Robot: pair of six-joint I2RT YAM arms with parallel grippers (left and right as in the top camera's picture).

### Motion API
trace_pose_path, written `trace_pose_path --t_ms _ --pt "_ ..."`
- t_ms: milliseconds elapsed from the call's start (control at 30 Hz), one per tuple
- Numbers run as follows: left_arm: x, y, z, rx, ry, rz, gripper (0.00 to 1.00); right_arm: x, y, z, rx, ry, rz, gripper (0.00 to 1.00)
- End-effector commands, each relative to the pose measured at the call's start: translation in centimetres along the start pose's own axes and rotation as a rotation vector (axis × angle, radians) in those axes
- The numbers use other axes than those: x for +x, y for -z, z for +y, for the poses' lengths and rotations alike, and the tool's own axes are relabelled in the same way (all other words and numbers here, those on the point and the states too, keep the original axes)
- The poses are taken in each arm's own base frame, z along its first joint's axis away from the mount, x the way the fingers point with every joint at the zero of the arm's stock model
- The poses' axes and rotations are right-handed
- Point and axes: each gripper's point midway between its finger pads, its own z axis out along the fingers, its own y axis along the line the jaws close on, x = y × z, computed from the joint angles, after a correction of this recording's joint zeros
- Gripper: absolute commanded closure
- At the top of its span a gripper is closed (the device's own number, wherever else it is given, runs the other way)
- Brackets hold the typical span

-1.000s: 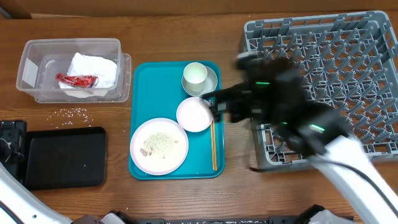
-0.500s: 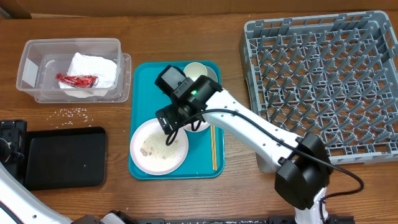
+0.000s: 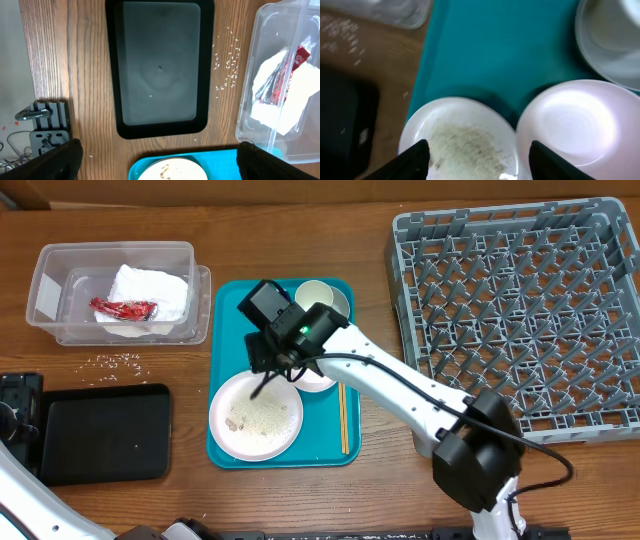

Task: Sort waste into correct bins and load items into the dishwasher
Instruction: 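Reach the right gripper to the pink bowl on the teal tray and grasp it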

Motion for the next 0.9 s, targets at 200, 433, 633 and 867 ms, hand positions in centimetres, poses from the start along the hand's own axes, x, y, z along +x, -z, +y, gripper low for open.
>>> trace_pose_path --t_ms 200,433,633,867 --pt "0.0 0.5 0.1 0.012 0.025 -0.013 0.00 -1.3 -4.0 -3.3 0.188 -0.282 -0.109 0.34" --pt "0.0 0.5 0.1 0.012 0.025 -0.013 0.00 0.0 -6.3 -4.2 0.233 -0.275 -0.063 0.35" --pt "0.0 0.5 0.1 0.012 0.025 -0.013 0.00 0.0 -6.3 -4.3 0.236 -0.273 -0.061 0.48" --pt "0.0 0.5 0.1 0.012 0.025 -0.013 0.00 0.8 -6.9 -4.7 0.262 -0.263 -0.038 0.52"
